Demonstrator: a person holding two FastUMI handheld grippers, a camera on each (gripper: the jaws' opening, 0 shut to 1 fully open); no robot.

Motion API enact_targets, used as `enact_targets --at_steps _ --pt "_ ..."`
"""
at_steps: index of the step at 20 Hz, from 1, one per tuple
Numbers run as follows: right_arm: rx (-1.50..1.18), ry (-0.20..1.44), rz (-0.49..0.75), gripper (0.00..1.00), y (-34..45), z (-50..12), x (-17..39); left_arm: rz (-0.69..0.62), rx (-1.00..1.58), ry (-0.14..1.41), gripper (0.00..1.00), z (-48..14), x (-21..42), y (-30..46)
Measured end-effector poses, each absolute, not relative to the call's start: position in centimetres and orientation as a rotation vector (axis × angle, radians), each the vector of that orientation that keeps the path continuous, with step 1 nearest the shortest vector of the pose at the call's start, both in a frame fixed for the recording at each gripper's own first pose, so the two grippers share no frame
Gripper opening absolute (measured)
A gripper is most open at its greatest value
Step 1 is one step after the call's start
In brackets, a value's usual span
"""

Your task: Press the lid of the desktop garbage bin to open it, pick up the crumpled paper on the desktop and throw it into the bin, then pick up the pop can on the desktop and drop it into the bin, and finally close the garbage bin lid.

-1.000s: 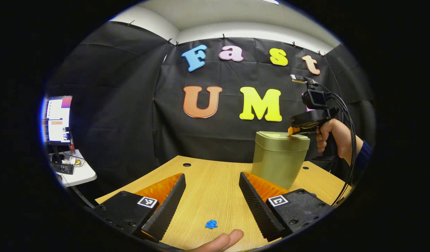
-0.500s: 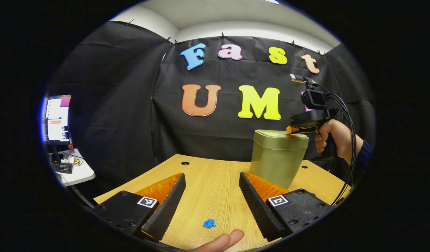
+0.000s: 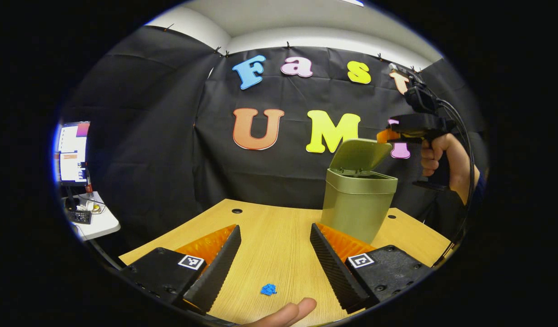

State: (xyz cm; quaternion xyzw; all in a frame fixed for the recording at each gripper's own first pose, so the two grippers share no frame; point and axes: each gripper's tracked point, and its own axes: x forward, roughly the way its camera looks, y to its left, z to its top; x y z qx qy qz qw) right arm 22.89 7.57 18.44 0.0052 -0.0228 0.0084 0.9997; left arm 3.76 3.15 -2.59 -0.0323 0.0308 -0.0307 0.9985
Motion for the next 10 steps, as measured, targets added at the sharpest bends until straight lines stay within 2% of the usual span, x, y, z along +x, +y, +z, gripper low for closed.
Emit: enact_targets --at_steps 4,8,10 --pt "0.018 -0.142 0.023 0.0 8.3 21.5 17.1 -0.076 -0.057 0.061 0.99 -2.6 3.7 2.7" --pt "-0.029 -0.164 0.038 0.0 9.4 21.6 11.8 -0.078 -0.066 0.064 0.98 -2.6 3.7 2.6" --pt "-0.057 -0.174 0.046 0.19 10.1 21.4 9.3 -0.078 -0.057 0.065 0.99 -2.7 3.7 2.6"
